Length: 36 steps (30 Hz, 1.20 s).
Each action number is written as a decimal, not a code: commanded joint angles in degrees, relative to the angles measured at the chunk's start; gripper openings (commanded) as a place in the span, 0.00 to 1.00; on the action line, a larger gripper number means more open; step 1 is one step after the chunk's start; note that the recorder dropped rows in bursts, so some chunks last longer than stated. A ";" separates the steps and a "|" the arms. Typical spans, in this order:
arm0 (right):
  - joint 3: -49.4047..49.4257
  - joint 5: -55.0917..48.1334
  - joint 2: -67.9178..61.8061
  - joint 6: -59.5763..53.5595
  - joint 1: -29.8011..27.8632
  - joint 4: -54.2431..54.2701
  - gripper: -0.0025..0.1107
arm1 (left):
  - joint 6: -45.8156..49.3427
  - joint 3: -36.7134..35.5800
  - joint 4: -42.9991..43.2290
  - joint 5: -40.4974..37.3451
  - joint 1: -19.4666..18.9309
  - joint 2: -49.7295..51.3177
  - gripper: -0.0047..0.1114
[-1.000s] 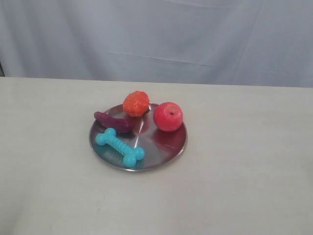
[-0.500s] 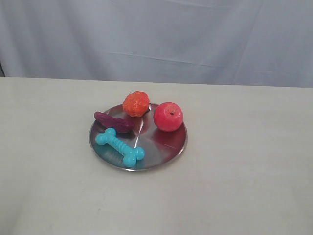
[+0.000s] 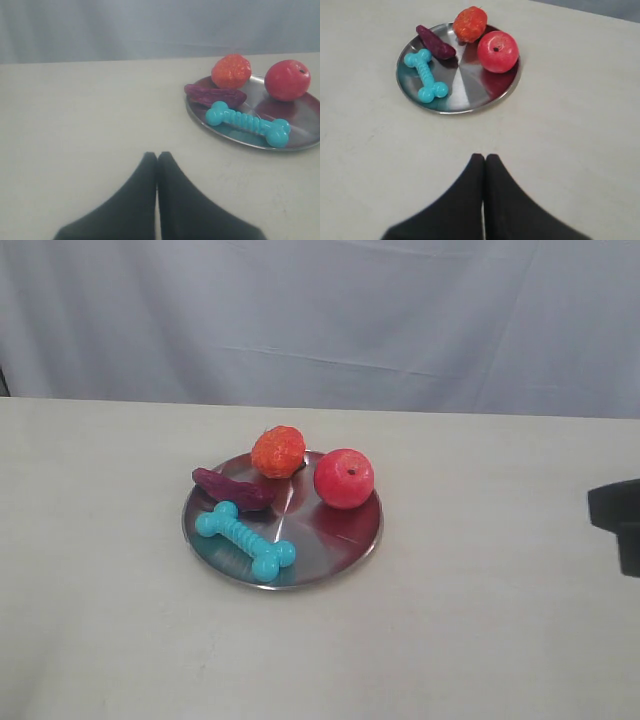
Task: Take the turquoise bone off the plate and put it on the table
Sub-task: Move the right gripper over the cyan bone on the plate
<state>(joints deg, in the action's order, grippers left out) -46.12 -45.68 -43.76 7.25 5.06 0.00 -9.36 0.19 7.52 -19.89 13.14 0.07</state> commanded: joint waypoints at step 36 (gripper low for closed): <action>-52.50 2.91 -78.19 -9.24 13.17 -1.15 0.02 | -0.03 -0.19 0.02 0.04 0.16 -0.07 0.04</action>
<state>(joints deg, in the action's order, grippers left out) -98.39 -44.80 -120.93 -1.29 18.24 -0.86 -9.36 0.19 7.52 -19.89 13.14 0.07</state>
